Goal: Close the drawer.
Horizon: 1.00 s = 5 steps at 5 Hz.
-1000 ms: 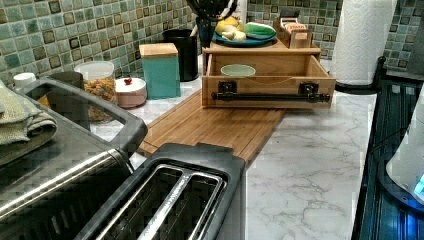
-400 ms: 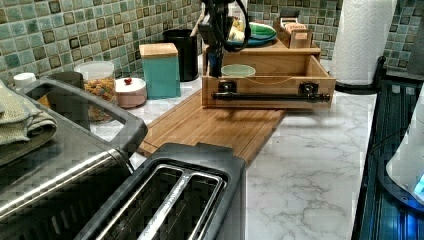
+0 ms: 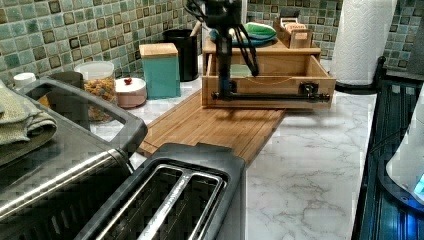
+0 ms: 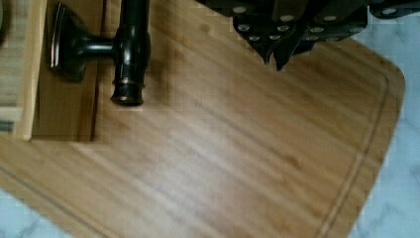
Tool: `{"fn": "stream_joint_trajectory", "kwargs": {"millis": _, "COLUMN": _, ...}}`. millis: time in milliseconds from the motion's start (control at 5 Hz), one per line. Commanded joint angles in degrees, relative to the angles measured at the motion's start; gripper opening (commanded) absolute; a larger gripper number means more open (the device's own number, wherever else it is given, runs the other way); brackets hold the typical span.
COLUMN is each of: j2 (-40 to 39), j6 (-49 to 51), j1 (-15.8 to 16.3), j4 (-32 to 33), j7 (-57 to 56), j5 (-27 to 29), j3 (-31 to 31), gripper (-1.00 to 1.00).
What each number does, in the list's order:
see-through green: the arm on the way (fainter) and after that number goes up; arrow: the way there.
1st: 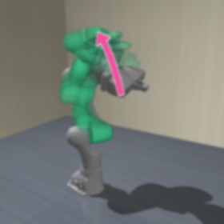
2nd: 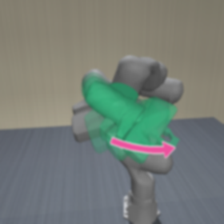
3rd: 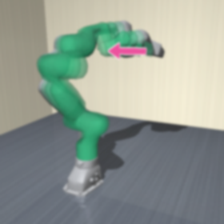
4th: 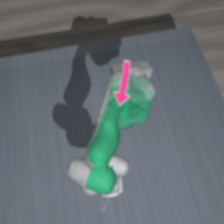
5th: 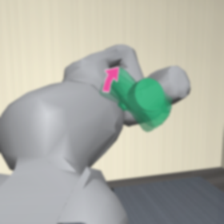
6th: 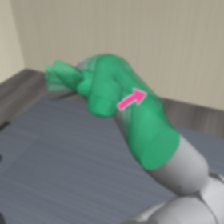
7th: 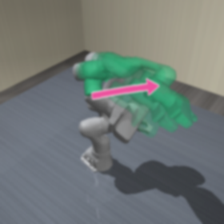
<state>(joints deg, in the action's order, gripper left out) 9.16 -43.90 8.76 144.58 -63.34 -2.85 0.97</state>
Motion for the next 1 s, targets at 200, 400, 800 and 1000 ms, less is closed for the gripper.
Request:
{"fn": "stream_joint_trajectory", "kwargs": {"millis": 200, "j2": 2.5, "j6": -6.2, "j1": -4.2, "j4": 7.2, "j7": 1.9, "j5": -7.6, "j3": -2.2, "gripper": -1.00}}
{"fn": "stream_joint_trajectory", "kwargs": {"millis": 400, "j2": 4.1, "j6": -9.9, "j1": -5.7, "j4": 11.4, "j7": 4.8, "j5": -11.8, "j3": -2.2, "gripper": -1.00}}
{"fn": "stream_joint_trajectory", "kwargs": {"millis": 800, "j2": 6.2, "j6": -10.2, "j1": -6.9, "j4": 15.5, "j7": 4.3, "j5": -12.5, "j3": -4.1, "gripper": -1.00}}
{"fn": "stream_joint_trajectory", "kwargs": {"millis": 1000, "j2": 6.8, "j6": -12.3, "j1": -6.9, "j4": 16.8, "j7": 5.0, "j5": -12.2, "j3": -3.9, "gripper": -1.00}}
